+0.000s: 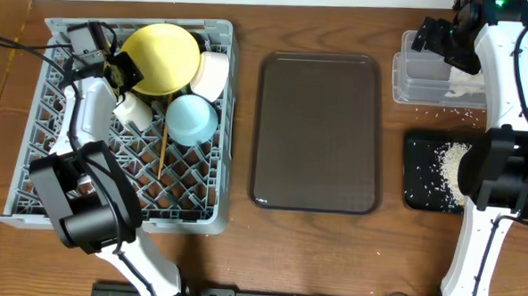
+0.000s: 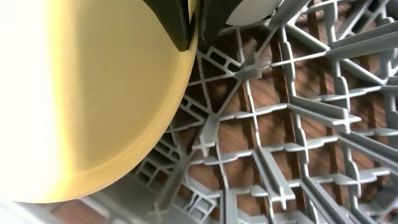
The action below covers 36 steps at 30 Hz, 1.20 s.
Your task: Sort waste into correct bins and load items into the dishwasher
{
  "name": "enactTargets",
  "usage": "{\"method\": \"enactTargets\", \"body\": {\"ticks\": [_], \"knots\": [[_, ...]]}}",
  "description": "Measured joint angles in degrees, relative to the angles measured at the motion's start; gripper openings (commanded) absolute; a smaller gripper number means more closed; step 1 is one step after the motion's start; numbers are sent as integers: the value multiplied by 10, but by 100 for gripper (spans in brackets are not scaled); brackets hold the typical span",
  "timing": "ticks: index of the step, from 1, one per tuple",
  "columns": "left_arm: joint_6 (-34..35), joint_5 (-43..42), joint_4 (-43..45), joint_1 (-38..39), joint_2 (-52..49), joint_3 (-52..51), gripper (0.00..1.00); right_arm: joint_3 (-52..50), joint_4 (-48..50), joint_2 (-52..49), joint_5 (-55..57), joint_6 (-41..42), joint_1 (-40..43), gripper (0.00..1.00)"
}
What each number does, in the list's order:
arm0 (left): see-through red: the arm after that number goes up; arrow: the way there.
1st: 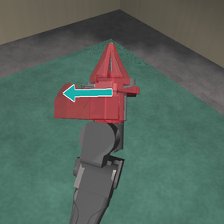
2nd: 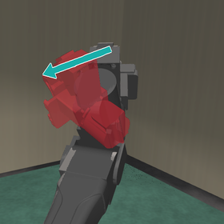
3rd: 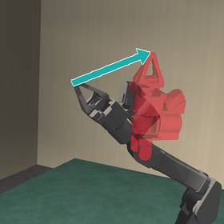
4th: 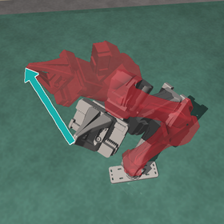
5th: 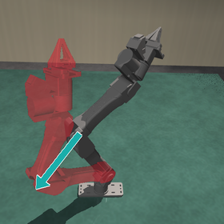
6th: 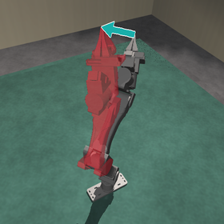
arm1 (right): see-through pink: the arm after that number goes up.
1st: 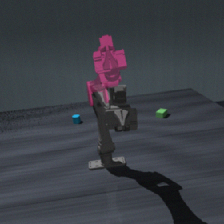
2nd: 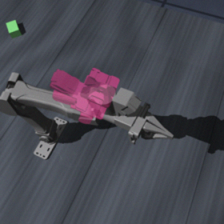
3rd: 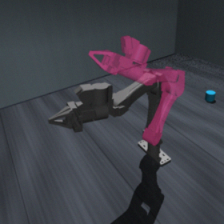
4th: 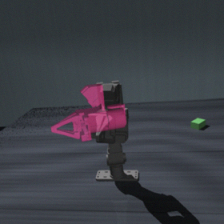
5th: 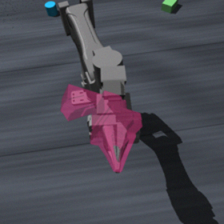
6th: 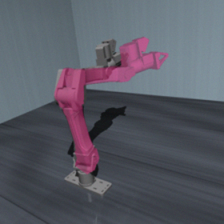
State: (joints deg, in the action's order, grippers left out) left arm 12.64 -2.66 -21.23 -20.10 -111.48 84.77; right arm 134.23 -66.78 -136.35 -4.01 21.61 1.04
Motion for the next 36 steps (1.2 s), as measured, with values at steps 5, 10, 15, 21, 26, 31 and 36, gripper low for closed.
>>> {"method": "enactTargets", "body": {"ticks": [5, 10, 15, 21, 26, 31, 36], "knots": [[-5, 0, -1, 0, 35, -1, 8, 0, 0, 0, 0, 0, 0, 99], [-9, 0, -4, 0, 81, 0, 8, 0, 0, 0, 0, 0, 0, 99], [-9, 0, -7, 0, 86, -1, 12, 0, 0, 0, 0, 0, 0, 99], [-12, 0, -7, 0, 80, -1, 46, 0, 0, 0, 0, 0, 0, 99], [-13, 0, 15, 0, 38, -1, 50, 0, 0, 0, 0, 0, 0, 99], [-13, 0, 38, 0, -5, -1, 50, 0, 0, 0, 0, 0, 0, 99], [-12, -7, 51, 0, -23, -1, 61, 0, 0, 0, 0, 0, 0, 99]]}}
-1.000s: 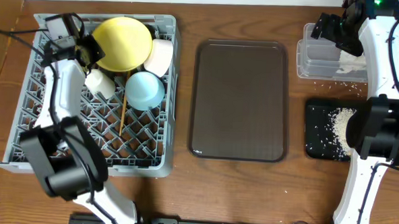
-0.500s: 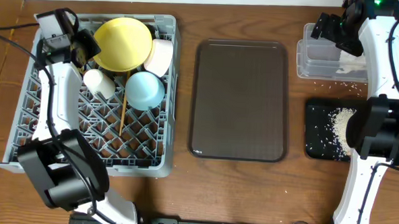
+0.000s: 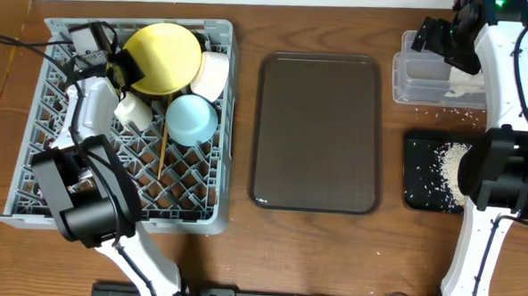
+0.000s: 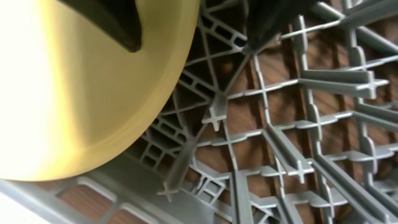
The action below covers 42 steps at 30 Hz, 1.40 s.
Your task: Sort waste into correct bins and load items into the dishwasher
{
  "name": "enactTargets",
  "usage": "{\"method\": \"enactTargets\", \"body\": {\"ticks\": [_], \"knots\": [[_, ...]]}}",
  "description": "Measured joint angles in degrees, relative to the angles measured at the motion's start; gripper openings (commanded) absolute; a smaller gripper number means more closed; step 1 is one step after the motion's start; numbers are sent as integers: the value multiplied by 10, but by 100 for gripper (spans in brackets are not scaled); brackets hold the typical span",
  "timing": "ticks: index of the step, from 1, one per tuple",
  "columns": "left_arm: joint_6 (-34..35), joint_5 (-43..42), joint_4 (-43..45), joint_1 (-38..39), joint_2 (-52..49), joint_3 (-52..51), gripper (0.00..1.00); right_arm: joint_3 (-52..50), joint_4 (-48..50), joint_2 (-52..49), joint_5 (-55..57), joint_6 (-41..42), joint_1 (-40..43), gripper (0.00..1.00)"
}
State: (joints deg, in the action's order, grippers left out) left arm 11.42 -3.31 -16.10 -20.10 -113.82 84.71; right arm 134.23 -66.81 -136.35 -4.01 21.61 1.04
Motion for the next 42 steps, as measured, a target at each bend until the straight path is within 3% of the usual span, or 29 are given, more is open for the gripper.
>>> {"method": "enactTargets", "body": {"ticks": [6, 11, 19, 35, 42], "knots": [[-3, -19, 16, 0, -2, 0, 61, 0, 0, 0, 0, 0, 0, 99], [0, -28, 31, 0, -19, 2, 47, 0, 0, 0, 0, 0, 0, 99], [5, -37, 36, 0, -23, 6, 8, 0, 0, 0, 0, 0, 0, 99], [-8, -36, 12, 0, -6, 5, 8, 0, 0, 0, 0, 0, -2, 99], [-44, 40, -23, 1, 11, 1, 7, 0, 0, 0, 0, 0, -2, 99]]}}
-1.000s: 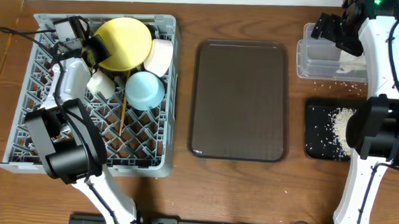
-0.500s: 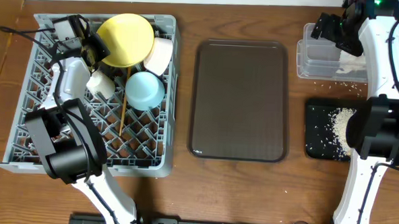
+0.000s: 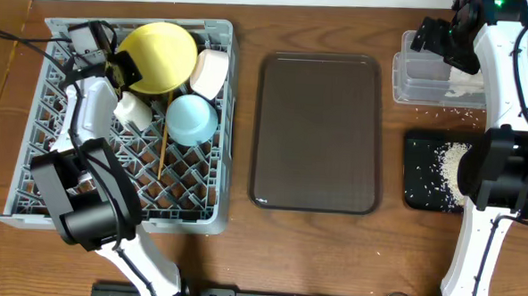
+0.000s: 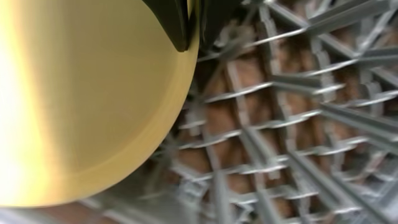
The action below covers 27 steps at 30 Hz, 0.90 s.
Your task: Sort waste into correct bins and load items into the dishwasher
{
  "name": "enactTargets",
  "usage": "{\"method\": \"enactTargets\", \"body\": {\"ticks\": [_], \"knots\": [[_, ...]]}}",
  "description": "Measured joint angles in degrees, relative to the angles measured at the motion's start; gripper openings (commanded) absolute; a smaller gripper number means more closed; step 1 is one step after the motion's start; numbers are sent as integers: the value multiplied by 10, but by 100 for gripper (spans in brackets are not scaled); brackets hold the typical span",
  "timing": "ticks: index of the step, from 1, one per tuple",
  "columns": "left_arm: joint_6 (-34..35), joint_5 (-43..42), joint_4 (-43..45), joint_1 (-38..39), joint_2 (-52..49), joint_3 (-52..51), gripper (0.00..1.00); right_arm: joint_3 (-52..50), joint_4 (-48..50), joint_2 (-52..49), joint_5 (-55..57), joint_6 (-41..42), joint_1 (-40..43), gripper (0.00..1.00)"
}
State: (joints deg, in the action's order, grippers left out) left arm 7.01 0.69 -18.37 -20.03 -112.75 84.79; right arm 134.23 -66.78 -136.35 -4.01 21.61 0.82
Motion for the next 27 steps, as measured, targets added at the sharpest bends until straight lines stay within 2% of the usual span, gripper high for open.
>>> {"method": "enactTargets", "body": {"ticks": [6, 17, 27], "knots": [[-29, 91, -5, 0, 0, 0, 7, 0, 0, 0, 0, 0, 0, 99], [-46, 175, -3, 2, 28, 0, 8, 0, 0, 0, 0, 0, 0, 99], [-105, 262, -3, 2, 45, 0, 7, 0, 0, 0, 0, 0, 0, 99]]}}
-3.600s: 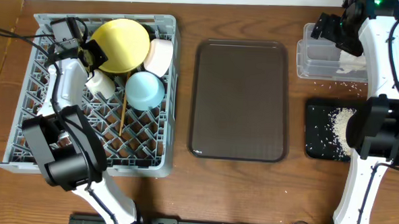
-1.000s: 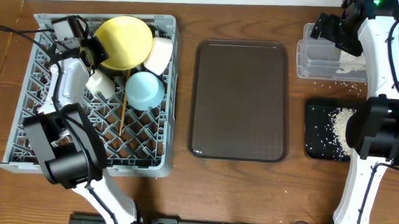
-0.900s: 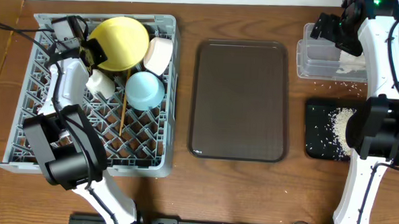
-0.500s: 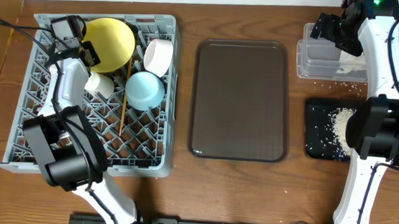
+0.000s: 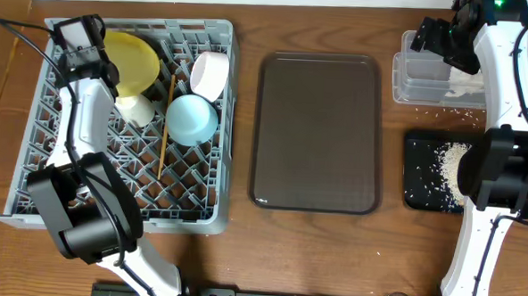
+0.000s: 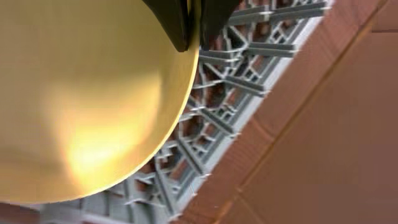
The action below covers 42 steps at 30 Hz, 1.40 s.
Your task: Sort waste into correct bins and load items into the dishwasher
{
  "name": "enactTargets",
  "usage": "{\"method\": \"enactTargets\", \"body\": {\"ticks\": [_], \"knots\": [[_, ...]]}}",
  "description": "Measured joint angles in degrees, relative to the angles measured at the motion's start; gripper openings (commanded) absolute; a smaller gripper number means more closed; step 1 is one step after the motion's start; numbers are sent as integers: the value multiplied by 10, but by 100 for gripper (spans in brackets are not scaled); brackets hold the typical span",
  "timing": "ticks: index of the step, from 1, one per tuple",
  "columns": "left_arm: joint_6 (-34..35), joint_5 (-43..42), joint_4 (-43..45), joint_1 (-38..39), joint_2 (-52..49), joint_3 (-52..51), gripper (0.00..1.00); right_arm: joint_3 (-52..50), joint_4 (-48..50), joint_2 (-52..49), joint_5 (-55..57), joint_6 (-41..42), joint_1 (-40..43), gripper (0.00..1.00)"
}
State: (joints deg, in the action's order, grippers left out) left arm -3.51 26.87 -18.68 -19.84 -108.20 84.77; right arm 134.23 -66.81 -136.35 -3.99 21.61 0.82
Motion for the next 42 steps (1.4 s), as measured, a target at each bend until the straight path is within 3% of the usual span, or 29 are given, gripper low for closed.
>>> {"method": "enactTargets", "body": {"ticks": [19, 32, 36, 40, 42], "knots": [[-116, 29, 50, 24, 35, 0, 8, 0, 0, 0, 0, 0, 0, 99], [-149, 26, 75, 54, 36, 0, 8, 0, 0, 0, 0, 0, 0, 99], [-156, 26, 87, 62, 36, 0, 17, 0, 0, 0, 0, 0, 0, 99], [-160, 26, 98, 75, 36, 0, 33, 0, 0, 0, 0, 0, 0, 99], [-162, 25, 104, 83, 36, 0, 35, 0, 0, 0, 0, 0, 0, 99]]}}
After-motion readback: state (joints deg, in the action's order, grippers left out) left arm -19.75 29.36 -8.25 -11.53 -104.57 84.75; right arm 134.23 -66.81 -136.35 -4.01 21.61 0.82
